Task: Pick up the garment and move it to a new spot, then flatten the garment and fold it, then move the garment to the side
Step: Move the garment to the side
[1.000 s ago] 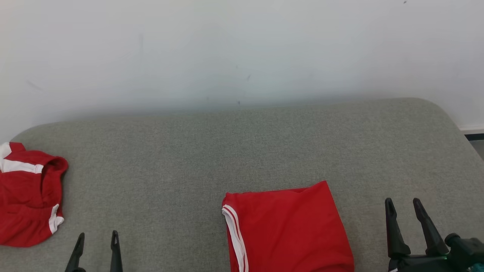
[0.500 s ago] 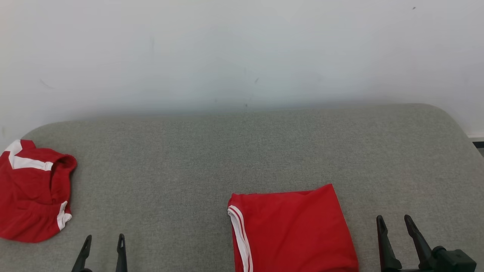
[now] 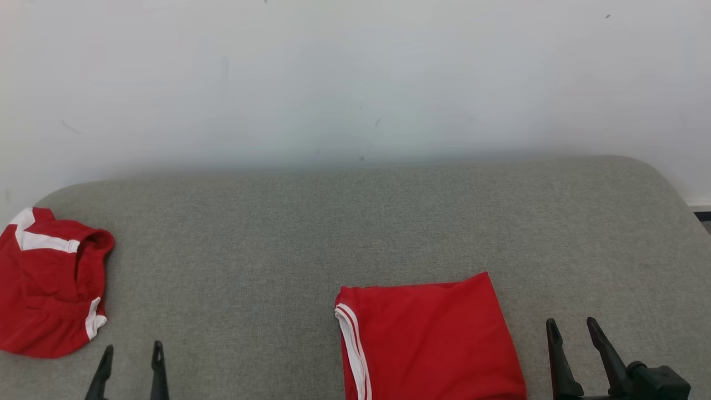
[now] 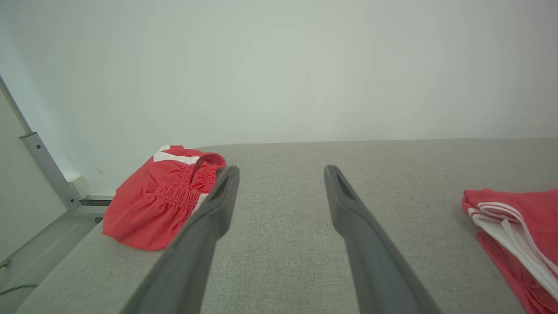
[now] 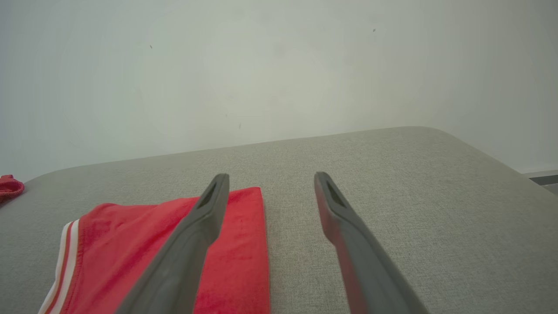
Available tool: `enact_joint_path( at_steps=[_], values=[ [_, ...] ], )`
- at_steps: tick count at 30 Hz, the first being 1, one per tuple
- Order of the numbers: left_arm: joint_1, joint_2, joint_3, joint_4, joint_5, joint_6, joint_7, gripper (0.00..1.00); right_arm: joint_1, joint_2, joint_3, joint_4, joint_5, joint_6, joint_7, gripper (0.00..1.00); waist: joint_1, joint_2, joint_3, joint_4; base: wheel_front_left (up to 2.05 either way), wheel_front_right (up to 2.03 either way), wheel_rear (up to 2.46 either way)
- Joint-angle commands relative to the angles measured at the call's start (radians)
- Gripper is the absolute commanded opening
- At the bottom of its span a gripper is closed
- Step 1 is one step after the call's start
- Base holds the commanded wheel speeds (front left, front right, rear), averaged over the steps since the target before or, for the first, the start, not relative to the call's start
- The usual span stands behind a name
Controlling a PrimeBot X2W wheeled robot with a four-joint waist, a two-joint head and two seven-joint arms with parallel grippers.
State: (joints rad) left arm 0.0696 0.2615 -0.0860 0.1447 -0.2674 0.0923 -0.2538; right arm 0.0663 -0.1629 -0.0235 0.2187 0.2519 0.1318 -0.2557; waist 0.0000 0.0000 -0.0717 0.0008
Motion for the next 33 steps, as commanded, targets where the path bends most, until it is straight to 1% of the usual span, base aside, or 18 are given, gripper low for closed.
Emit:
enact_joint_path(
  at_steps=[1,7,10,16,20,25,29,32,33],
  values=[
    [0.02,0.011,0.008,-0.002,-0.008,-0.003,-0.007,1.0,-0.005,0.004,0.001,0.002,-0.001,-0.003,-0.003,1.0,0.0,0.0,-0.001,-0.002,0.0,0.0,0.0],
    [0.044,0.009,0.049,-0.021,-0.021,-0.007,-0.012,1.0,-0.005,0.012,-0.005,0.007,-0.001,-0.003,-0.006,1.0,0.0,0.0,-0.002,-0.004,0.0,0.0,0.0],
    [0.052,-0.003,0.075,-0.042,-0.021,-0.005,-0.011,1.0,-0.005,0.015,-0.008,0.009,-0.004,-0.003,-0.007,1.0,0.0,0.0,-0.001,-0.002,0.0,0.0,0.0],
    [0.07,-0.026,0.114,-0.062,-0.002,-0.02,-0.011,1.0,-0.008,0.022,-0.007,0.014,-0.009,-0.003,-0.008,1.0,0.0,0.0,-0.002,0.003,0.0,0.0,0.0],
    [0.075,-0.035,0.121,-0.055,0.017,-0.031,-0.012,1.0,-0.008,0.018,-0.003,0.018,-0.011,-0.003,-0.008,1.0,0.0,0.0,-0.004,0.005,0.0,0.0,0.0],
    [0.079,-0.024,0.106,-0.032,0.048,-0.054,-0.012,1.0,-0.01,0.013,-0.002,0.024,-0.016,-0.003,-0.005,1.0,0.0,0.0,-0.004,0.007,0.0,0.0,0.0],
    [0.074,-0.022,0.104,-0.024,0.056,-0.06,-0.012,1.0,-0.011,0.012,-0.002,0.026,-0.018,-0.003,-0.003,1.0,0.0,0.0,-0.003,0.007,0.0,0.0,0.0],
    [0.075,-0.017,0.091,-0.015,0.051,-0.089,-0.012,1.0,-0.009,0.014,-0.003,0.024,-0.02,-0.003,-0.001,1.0,0.0,0.0,-0.003,0.008,0.0,0.0,0.0],
    [0.073,-0.013,0.082,-0.01,0.044,-0.108,-0.012,1.0,-0.009,0.012,-0.003,0.028,-0.02,-0.003,0.0,1.0,0.0,0.0,-0.002,0.008,0.0,0.0,0.0]
  ],
)
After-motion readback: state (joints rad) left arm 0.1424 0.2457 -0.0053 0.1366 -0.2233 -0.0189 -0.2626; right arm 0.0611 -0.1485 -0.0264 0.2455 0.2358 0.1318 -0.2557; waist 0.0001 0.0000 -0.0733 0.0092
